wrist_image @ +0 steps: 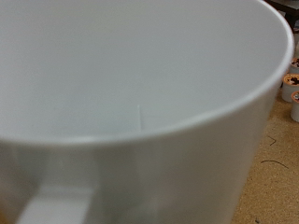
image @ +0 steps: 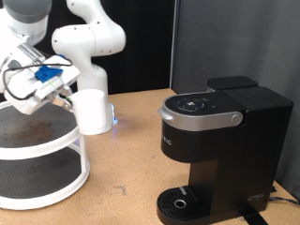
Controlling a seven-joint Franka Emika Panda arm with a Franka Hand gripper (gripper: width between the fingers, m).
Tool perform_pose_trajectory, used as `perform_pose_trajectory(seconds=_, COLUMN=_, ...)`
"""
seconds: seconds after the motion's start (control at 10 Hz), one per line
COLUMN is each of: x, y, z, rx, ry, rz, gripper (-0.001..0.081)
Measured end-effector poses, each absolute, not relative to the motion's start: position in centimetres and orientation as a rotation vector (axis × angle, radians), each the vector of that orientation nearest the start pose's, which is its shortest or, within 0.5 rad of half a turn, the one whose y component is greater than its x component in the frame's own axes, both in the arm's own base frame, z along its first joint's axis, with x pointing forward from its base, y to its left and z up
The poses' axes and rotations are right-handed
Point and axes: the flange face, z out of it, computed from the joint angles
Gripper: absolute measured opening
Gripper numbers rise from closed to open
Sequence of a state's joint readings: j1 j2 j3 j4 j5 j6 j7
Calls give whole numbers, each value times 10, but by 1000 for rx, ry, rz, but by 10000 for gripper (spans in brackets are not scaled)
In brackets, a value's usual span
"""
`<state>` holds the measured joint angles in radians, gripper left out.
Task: Make a cup of coffee with the keurig machine
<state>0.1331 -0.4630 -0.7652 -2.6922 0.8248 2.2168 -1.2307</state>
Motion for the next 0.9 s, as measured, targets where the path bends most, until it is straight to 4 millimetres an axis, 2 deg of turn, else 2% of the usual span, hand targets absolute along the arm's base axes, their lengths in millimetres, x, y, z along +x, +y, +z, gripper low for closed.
perform_pose_trajectory(seconds=0.4, x=365, y=-138, z=339, rx=-2301, ry=-80, rz=-750, gripper=74)
perform_pose_trajectory(seconds=0.6, x=373, y=-124, z=335, rx=-2311, ry=-79, rz=-767, gripper=74)
perform_pose_trajectory(seconds=0.9, x=378, y=-113, z=323, rx=-2345, ry=-74, rz=-750, gripper=74)
